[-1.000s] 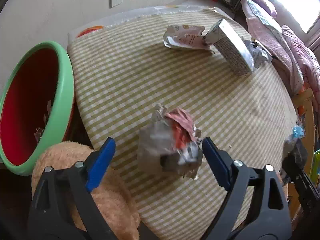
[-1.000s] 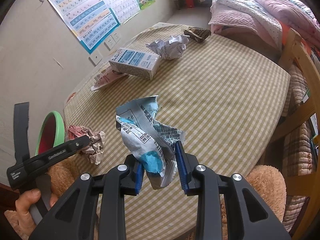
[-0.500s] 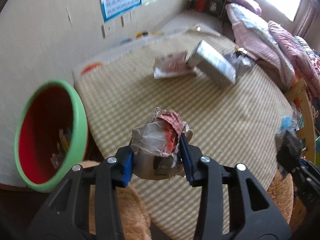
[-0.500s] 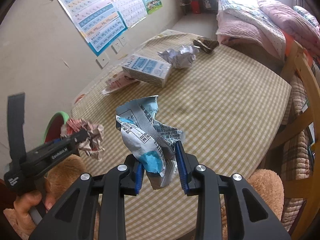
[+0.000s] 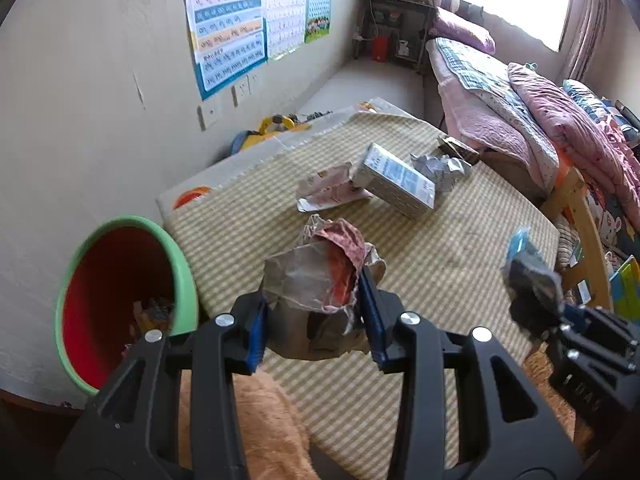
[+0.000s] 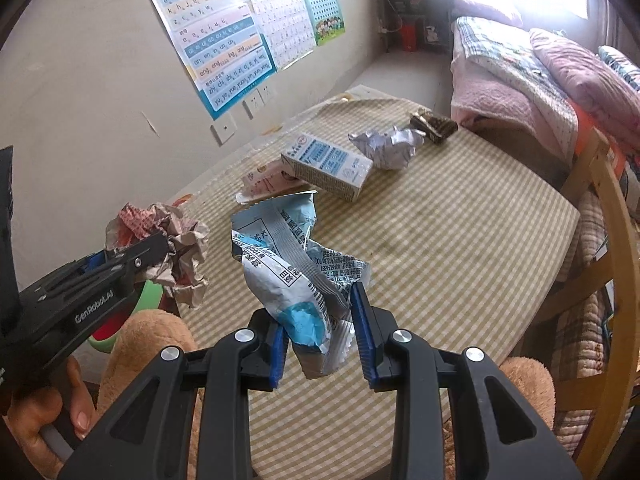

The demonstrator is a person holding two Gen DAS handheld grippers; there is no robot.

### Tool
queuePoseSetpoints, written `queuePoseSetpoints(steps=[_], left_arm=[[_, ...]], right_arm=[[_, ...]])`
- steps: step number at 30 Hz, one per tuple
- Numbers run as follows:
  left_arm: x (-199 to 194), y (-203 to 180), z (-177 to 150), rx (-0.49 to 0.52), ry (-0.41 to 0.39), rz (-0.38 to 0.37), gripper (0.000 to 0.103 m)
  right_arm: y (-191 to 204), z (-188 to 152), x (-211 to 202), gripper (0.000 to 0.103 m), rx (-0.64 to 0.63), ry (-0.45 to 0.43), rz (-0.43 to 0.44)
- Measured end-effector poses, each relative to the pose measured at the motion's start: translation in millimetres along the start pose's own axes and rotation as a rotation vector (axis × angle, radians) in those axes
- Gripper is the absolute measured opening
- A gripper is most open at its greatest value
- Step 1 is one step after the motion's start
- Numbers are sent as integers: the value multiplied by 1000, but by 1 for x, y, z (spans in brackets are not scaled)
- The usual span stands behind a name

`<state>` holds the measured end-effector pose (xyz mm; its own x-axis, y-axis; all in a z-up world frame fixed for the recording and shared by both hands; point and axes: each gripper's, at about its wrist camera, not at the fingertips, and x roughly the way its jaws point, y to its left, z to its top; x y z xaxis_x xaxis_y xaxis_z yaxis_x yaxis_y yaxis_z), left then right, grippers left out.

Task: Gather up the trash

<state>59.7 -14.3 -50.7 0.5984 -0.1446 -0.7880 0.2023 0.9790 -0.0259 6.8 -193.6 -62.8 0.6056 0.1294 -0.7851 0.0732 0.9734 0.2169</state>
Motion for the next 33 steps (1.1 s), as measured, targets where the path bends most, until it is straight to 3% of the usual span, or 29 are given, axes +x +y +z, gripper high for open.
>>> queuePoseSetpoints(steps=[21,33], left_arm=[[-21,52,-7,-69,-51,60,39],[-22,108,-14,-153,-50,154,39]], right_arm=[[60,29,-21,29,-144,-102,8],[115,41,-13,29,-272,-114,33]])
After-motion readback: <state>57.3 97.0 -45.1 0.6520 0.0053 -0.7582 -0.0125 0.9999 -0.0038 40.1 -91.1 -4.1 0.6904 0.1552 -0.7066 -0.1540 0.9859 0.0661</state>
